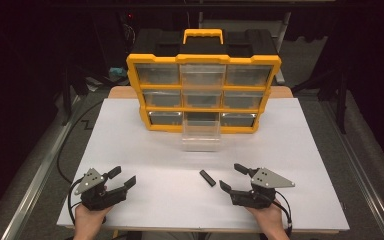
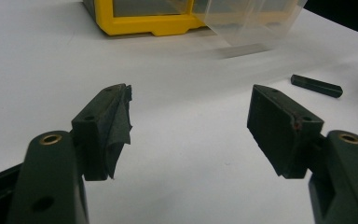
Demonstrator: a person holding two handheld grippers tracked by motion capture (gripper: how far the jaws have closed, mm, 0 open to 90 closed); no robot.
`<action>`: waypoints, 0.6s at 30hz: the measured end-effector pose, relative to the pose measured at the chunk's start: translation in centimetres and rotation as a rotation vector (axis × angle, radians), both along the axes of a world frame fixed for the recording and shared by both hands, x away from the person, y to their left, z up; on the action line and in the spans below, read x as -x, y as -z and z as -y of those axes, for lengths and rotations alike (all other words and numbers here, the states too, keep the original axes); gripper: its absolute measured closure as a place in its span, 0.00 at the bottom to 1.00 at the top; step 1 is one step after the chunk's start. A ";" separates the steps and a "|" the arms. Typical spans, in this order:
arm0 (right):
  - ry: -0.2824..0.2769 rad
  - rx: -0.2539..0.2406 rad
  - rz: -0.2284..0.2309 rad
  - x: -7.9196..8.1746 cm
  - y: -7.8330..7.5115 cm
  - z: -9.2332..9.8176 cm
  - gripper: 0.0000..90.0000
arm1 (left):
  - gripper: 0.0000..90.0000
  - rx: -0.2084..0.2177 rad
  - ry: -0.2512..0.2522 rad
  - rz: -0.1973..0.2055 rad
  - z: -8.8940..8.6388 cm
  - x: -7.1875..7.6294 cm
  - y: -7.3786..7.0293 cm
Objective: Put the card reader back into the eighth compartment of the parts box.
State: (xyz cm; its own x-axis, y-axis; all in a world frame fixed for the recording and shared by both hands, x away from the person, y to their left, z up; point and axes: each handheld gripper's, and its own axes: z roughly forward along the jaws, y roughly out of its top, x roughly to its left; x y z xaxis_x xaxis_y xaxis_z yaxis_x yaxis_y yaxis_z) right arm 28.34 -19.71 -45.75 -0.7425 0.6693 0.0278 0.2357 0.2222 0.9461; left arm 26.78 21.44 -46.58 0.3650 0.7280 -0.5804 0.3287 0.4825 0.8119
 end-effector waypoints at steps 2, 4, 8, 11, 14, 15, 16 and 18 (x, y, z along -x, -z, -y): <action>-0.010 -0.006 -0.004 -0.3 -0.1 -0.6 0.27 | 0.34 0.000 0.000 0.000 0.0 0.0 0.0; -0.013 -0.003 0.000 -0.4 -0.1 -0.7 0.27 | 0.34 0.002 -0.001 -0.001 0.0 0.0 0.0; -0.026 -0.004 -0.014 -0.8 -0.2 -1.5 0.28 | 0.34 0.006 -0.002 -0.001 0.0 0.0 0.0; -0.031 0.001 -0.021 -0.9 -0.3 -1.8 0.28 | 0.34 0.005 -0.002 -0.001 0.0 0.0 0.0; -0.036 0.009 -0.025 -1.2 -0.5 -2.2 0.29 | 0.34 0.006 -0.002 -0.001 0.0 0.0 0.0; -0.039 0.011 -0.032 -1.3 -0.5 -2.3 0.29 | 0.34 0.006 -0.003 -0.001 0.0 0.0 0.0; -0.040 0.015 -0.035 -1.4 -0.6 -2.4 0.30 | 0.34 0.006 -0.003 -0.001 0.0 0.0 0.0; -0.041 0.030 -0.043 -1.6 -0.7 -2.6 0.31 | 0.34 0.006 -0.003 -0.001 0.0 0.0 0.0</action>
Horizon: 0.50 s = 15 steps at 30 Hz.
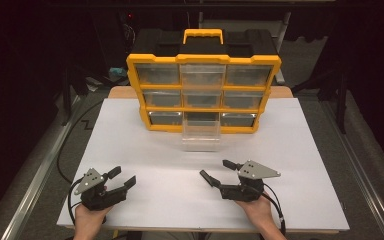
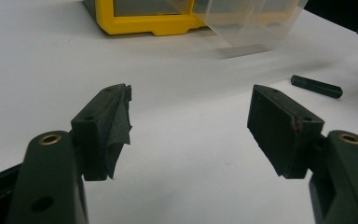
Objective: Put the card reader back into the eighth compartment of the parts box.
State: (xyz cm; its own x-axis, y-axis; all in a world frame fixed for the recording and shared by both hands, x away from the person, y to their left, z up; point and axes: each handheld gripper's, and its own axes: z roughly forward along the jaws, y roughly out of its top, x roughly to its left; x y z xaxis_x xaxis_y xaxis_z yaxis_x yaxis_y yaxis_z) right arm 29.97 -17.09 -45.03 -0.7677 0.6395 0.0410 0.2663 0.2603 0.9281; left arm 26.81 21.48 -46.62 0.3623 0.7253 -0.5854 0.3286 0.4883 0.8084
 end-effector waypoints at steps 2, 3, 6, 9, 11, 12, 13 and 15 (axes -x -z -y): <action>0.001 0.019 -0.011 -0.2 -0.2 -0.2 0.31 | 0.34 0.000 -0.001 0.000 0.0 0.0 0.0; -0.003 0.031 -0.017 -0.3 -0.2 -0.3 0.31 | 0.34 0.000 -0.001 0.000 0.0 0.0 0.0; -0.004 0.063 -0.050 -0.7 -0.5 -0.7 0.33 | 0.34 -0.002 -0.001 -0.001 0.0 0.0 0.0; -0.011 0.140 -0.128 -1.3 -1.0 -1.3 0.35 | 0.34 -0.003 -0.002 -0.001 0.0 0.0 0.0; -0.012 0.152 -0.137 -1.4 -1.1 -1.4 0.36 | 0.34 -0.002 -0.001 -0.001 0.0 0.0 0.0; -0.013 0.172 -0.151 -1.5 -1.3 -1.6 0.38 | 0.34 -0.003 -0.001 0.000 0.0 0.0 0.0; -0.015 0.219 -0.171 -1.7 -1.6 -1.9 0.40 | 0.34 -0.006 0.000 -0.001 0.0 0.1 0.0; -0.016 0.240 -0.183 -1.8 -1.8 -2.1 0.41 | 0.34 -0.003 -0.001 -0.001 0.0 0.1 0.0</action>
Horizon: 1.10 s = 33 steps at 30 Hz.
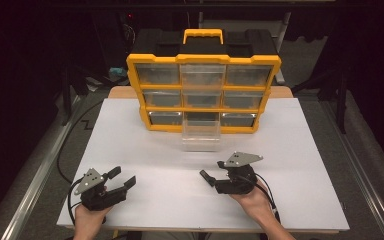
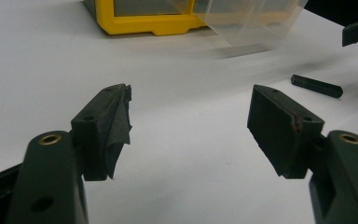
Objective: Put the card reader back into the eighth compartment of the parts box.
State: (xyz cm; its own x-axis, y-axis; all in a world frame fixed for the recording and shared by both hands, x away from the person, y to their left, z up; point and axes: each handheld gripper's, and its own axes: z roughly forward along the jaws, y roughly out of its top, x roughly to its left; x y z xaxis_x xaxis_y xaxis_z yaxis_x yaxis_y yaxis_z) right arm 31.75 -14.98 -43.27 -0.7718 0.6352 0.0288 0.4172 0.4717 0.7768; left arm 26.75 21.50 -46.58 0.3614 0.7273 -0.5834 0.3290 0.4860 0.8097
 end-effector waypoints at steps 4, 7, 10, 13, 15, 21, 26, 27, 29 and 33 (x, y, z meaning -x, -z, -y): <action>-0.013 0.055 -0.058 -0.5 -0.4 -0.6 0.46 | 0.34 -0.001 0.002 0.001 0.0 0.0 0.0; -0.015 0.086 -0.103 -1.0 -0.5 -1.0 0.49 | 0.34 0.000 0.002 -0.001 0.0 0.0 0.0; -0.012 0.118 -0.153 -1.5 -0.4 -1.5 0.53 | 0.34 -0.004 0.004 -0.001 0.0 0.0 0.0; -0.010 0.150 -0.194 -2.0 -0.3 -1.9 0.56 | 0.34 -0.003 0.003 -0.001 0.0 0.0 0.0; 0.000 0.171 -0.219 -2.3 -0.2 -2.0 0.57 | 0.34 0.001 0.002 0.000 0.0 0.0 0.0; 0.003 0.227 -0.287 -2.8 0.2 -2.5 0.62 | 0.34 -0.004 0.005 0.000 0.1 0.0 0.0; -0.009 0.255 -0.315 -3.1 0.7 -2.7 0.65 | 0.34 -0.004 0.004 -0.004 0.1 0.0 0.0; -0.010 0.259 -0.318 -3.2 0.8 -2.8 0.66 | 0.34 -0.004 0.004 -0.004 0.1 0.0 0.0; -0.005 0.274 -0.327 -3.2 1.0 -2.9 0.68 | 0.34 -0.006 0.005 -0.002 0.1 0.0 0.0; -0.004 0.311 -0.305 -3.1 1.1 -3.1 0.74 | 0.34 -0.003 0.004 -0.003 0.1 0.0 0.0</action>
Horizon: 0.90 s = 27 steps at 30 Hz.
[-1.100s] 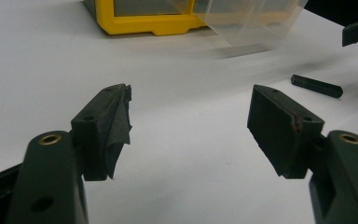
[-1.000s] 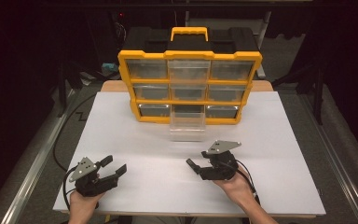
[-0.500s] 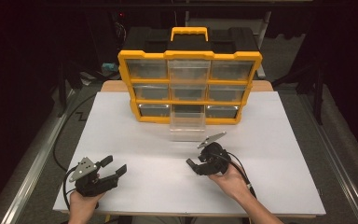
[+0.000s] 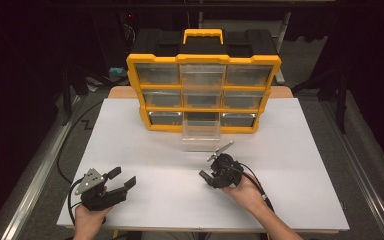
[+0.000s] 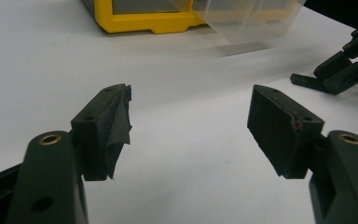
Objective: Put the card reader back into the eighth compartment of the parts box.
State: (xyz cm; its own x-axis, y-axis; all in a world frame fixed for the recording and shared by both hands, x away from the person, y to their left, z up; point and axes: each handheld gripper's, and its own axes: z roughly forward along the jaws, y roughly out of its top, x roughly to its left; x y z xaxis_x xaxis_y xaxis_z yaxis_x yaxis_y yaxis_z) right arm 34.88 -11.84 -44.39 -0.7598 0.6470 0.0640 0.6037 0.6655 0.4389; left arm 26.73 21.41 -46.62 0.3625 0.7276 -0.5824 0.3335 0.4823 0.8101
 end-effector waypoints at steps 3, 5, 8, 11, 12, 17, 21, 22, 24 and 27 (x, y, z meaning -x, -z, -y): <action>-0.011 0.033 0.034 0.2 0.1 -0.2 0.79 | 0.34 -0.007 0.004 -0.002 0.1 0.0 0.0; -0.021 0.046 0.047 0.3 0.1 -0.3 0.80 | 0.34 -0.008 0.003 0.000 0.1 0.1 0.0; -0.023 0.048 0.050 0.3 0.1 -0.3 0.80 | 0.34 -0.011 0.004 -0.001 0.1 0.1 0.0; -0.032 0.046 0.051 0.3 0.1 -0.2 0.81 | 0.34 -0.012 0.004 -0.003 0.1 0.0 0.1; -0.033 0.043 0.050 0.2 0.1 -0.2 0.81 | 0.34 -0.012 0.004 -0.003 0.1 0.0 0.1; -0.037 0.029 0.040 0.1 0.0 0.0 0.81 | 0.34 -0.010 0.002 -0.002 0.1 0.0 0.1; -0.046 0.012 0.038 0.1 -0.1 0.2 0.81 | 0.34 -0.010 0.001 -0.002 0.0 0.0 0.1; -0.049 0.007 0.039 0.2 -0.2 0.2 0.81 | 0.34 -0.009 0.001 -0.001 0.0 0.0 0.1; -0.051 0.003 0.050 0.3 -0.5 0.3 0.81 | 0.34 -0.010 0.001 -0.001 0.0 0.0 0.0; -0.054 -0.002 0.055 0.5 -0.7 0.5 0.81 | 0.34 -0.010 -0.001 -0.001 0.1 0.0 0.1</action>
